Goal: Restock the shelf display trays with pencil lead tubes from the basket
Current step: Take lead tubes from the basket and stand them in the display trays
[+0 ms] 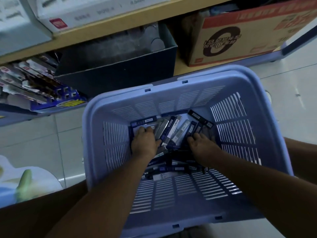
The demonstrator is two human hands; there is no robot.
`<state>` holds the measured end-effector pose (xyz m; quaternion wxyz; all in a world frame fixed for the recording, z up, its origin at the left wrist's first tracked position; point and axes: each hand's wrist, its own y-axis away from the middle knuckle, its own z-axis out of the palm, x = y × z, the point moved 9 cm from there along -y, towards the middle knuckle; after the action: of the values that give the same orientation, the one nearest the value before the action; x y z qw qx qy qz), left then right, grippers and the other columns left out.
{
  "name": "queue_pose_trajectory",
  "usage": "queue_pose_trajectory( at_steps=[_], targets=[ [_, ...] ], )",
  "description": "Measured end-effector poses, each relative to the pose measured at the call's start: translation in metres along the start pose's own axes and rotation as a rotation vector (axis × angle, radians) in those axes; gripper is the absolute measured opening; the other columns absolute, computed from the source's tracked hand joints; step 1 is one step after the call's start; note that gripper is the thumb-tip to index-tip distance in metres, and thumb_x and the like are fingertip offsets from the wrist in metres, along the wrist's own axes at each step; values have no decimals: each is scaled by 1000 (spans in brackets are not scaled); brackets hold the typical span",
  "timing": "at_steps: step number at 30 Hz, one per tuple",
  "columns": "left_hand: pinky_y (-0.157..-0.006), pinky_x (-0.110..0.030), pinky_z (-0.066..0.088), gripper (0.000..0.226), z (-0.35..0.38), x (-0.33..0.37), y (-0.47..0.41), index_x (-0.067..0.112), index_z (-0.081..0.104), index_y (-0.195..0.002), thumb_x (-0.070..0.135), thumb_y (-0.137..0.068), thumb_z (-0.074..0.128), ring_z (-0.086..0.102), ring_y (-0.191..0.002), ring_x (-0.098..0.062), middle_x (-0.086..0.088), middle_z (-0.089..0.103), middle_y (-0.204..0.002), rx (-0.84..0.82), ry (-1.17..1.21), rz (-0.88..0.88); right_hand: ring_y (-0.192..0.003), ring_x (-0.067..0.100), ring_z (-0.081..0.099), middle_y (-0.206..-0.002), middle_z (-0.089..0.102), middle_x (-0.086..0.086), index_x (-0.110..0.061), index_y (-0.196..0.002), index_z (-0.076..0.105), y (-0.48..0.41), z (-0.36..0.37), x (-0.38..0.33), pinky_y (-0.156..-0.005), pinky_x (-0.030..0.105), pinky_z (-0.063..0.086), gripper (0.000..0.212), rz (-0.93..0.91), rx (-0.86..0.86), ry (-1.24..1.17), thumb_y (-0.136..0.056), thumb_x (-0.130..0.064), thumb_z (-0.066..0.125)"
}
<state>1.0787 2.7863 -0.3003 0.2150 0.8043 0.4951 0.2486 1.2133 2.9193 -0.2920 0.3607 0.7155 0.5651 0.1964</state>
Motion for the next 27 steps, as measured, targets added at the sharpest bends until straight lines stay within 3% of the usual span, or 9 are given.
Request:
queue_pose_trajectory(
  at_steps=[4,8,12,15,17,20,24,27],
  targets=[
    [-76,-34,50,29,-5,11,-4,11,62,-110,26,-86,67,60,-100,-28,-10,62,-110,3,-128,59,-119,32,50,-132,50,17,-7,-138,36,-4,10,-6,-92,36,44,51,-93,-68,-55,-92,-12,56],
    [-69,-32,51,13,-3,11,-4,7,67,-98,9,-88,60,63,-86,-27,-11,66,-98,-65,-82,46,-122,34,48,-135,48,17,-9,-137,42,-4,17,-3,-97,36,43,48,-61,-95,-154,-91,-13,55],
    [-69,-30,50,11,-15,6,4,7,64,-97,14,-91,57,61,-80,-26,-10,65,-89,-90,251,-12,-119,30,54,-131,54,17,-7,-126,47,-1,0,9,-88,27,42,32,30,-106,-451,-96,-13,53],
    [-77,-33,56,19,-20,11,21,9,65,-106,8,-87,66,66,-87,-24,-8,69,-94,-255,783,-108,-92,21,65,-106,67,12,-15,-102,52,13,-26,2,-70,19,47,7,30,-166,-799,-96,-13,56],
    [-85,-33,55,24,-30,20,36,9,64,-108,1,-86,66,67,-92,-23,-7,69,-98,-299,976,-118,-80,18,67,-94,71,11,-17,-101,56,25,-44,-9,-72,26,53,5,-2,-226,-915,-97,-15,56],
    [-92,-36,52,26,-56,19,56,15,64,-100,-6,-86,62,66,-102,-27,-9,69,-103,-204,1125,-112,-73,17,64,-89,67,11,-8,-113,54,42,-66,-19,-72,33,55,15,-58,-286,-1001,-99,-8,51],
    [-60,-21,51,22,-79,22,86,16,61,-102,-1,-89,62,69,-82,-14,-8,71,-99,-231,1178,-93,-66,18,60,-83,62,11,-8,-110,52,72,-85,-34,-63,32,53,12,-69,-426,-1262,-100,-3,48],
    [-57,-20,47,20,-101,30,108,19,60,-102,4,-89,63,69,-74,-7,-5,73,-96,-234,1142,-34,-56,17,54,-75,57,11,-6,-101,53,95,-105,-43,-54,29,50,6,-53,-380,-1280,-96,-6,55]
  ],
)
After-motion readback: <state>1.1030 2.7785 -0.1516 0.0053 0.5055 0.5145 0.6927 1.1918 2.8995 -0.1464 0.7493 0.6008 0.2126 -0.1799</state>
